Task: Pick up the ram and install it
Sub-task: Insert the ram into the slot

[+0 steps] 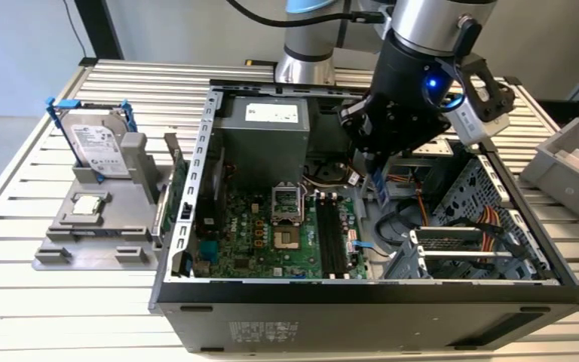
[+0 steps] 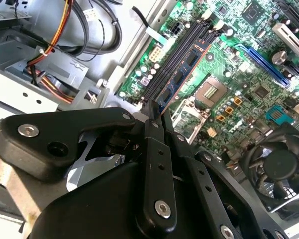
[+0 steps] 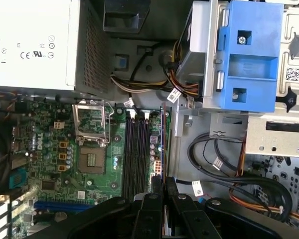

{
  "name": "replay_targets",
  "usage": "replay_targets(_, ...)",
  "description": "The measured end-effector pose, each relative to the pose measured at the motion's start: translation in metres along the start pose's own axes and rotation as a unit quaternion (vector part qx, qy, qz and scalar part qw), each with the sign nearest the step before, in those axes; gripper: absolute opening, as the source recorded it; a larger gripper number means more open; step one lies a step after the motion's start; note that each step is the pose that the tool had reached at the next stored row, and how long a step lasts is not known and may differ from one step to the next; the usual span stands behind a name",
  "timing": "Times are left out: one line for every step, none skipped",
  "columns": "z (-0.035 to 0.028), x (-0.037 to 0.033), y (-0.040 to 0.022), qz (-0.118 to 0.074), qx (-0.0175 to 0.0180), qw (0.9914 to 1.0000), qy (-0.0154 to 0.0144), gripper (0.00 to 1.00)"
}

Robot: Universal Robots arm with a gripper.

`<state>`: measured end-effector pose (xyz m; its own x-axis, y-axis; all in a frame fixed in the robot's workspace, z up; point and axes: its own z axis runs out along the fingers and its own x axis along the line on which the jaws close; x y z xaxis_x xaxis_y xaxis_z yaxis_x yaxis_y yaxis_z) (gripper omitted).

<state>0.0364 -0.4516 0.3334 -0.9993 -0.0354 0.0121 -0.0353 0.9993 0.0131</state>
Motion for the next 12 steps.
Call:
replay_targets(0.0007,0.0,0.0,0.0,-0.0001,1.0,0.0,0.0)
replay_targets(0.0014,0.0,0.0,0.0,-0.0001,1.0,0.0,0.0)
replay_targets(0.0021,0.0,0.0,0.001,0.0,1.0,0.0,0.0)
replay_targets(0.0028,0.0,0.0,0.001,-0.0001,1.0,0.0,0.0)
replay_targets(0.0035,0.0,0.0,0.001,0.0,1.0,0.0,0.0)
replay_targets(0.0041,0.0,0.0001,0.001,0.0001,1.0,0.0,0.0)
replay_targets(0.0047,-0.0001,0.0001,0.001,0.0001,1.0,0.0,0.0)
replay_targets(0.0053,-0.0001,0.0002,0.001,0.0,1.0,0.0,0.0)
replay_targets(0.0059,-0.0001,0.0002,0.001,0.0,1.0,0.0,0.0)
replay_targets(0.0065,-0.0001,0.0002,0.002,0.0001,1.0,0.0,0.0)
replay_targets(0.007,-0.0001,0.0003,0.002,0.0001,1.0,0.0,0.0)
replay_targets(0.0076,-0.0001,0.0003,0.002,0.0001,1.0,0.0,0.0)
